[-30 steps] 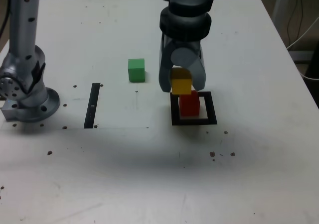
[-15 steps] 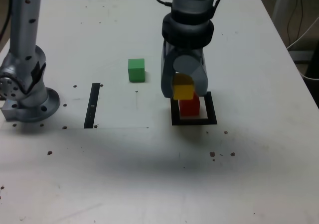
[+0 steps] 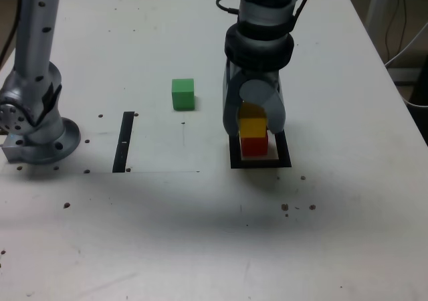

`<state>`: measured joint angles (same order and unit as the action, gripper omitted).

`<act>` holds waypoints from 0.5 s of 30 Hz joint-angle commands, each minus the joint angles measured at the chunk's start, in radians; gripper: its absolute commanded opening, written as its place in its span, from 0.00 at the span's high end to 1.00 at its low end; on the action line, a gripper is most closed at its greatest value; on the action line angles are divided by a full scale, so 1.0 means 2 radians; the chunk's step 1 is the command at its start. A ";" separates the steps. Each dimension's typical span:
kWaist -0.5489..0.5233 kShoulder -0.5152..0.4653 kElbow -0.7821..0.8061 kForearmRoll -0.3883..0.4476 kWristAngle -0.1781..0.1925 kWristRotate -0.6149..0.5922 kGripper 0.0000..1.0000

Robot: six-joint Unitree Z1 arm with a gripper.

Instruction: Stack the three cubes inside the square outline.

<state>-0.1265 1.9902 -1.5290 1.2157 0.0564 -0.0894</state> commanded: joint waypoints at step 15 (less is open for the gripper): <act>0.006 0.005 0.005 -0.009 -0.007 0.014 0.01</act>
<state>-0.1163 2.0073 -1.5226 1.2022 0.0430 -0.0618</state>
